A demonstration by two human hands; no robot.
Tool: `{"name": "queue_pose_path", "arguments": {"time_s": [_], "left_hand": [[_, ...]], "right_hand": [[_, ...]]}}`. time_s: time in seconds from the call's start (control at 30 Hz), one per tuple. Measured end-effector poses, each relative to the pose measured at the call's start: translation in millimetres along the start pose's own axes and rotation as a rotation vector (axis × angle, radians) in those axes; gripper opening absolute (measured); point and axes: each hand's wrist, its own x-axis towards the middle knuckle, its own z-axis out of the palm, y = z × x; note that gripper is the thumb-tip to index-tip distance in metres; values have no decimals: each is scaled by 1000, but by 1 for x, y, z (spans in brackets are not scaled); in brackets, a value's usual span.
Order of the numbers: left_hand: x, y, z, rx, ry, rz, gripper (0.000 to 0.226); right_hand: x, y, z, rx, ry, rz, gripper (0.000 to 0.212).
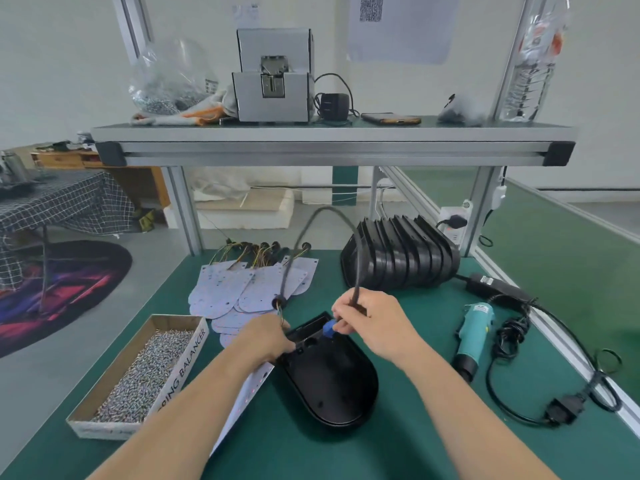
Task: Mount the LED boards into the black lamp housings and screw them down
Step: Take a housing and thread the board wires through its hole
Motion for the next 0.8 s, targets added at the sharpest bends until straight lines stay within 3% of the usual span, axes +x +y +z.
{"name": "queue_pose_path", "arguments": {"time_s": [0.17,0.47,0.7,0.8], "left_hand": [[-2,7,0,-217,85,-13,17],[-16,17,-8,-254,155,119,48],[-37,23,-18,-404,158,220,35],[-44,25,-22,-414,134,267,27]], "right_hand": [[-1,10,17,-40,-35,-6,18],[-4,-4,8,-132,-14,-55,18],[-6,-13,-6,-252,-24,-136,22],[-7,-19,-10,-280,-106,-130,24]]}}
